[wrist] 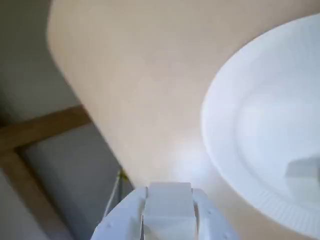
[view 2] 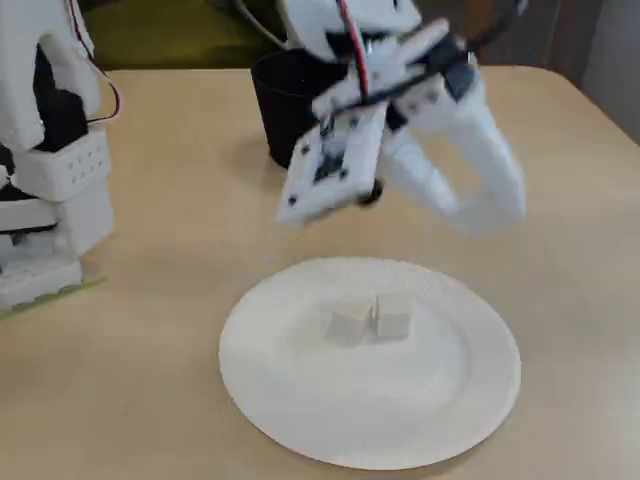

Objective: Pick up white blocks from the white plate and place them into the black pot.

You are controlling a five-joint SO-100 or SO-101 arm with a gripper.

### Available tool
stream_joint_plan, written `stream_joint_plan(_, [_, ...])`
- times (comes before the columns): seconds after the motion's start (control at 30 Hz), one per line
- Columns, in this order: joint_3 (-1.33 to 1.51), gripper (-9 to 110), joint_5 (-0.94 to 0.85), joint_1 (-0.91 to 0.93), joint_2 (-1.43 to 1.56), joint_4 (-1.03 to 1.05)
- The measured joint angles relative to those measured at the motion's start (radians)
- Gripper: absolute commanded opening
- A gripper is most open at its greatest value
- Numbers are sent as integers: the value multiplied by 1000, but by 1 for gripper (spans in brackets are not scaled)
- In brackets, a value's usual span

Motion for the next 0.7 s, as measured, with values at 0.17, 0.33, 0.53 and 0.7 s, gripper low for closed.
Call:
stream_joint_plan(0.17, [11, -2, 5, -296, 210, -66])
stream_joint_plan(0.33, [204, -2, -15, -699, 364, -212])
stream_joint_plan(0.53, [611, -2, -40, -969, 517, -411])
stream_joint_plan(0.7, [859, -2, -55, -1039, 532, -538])
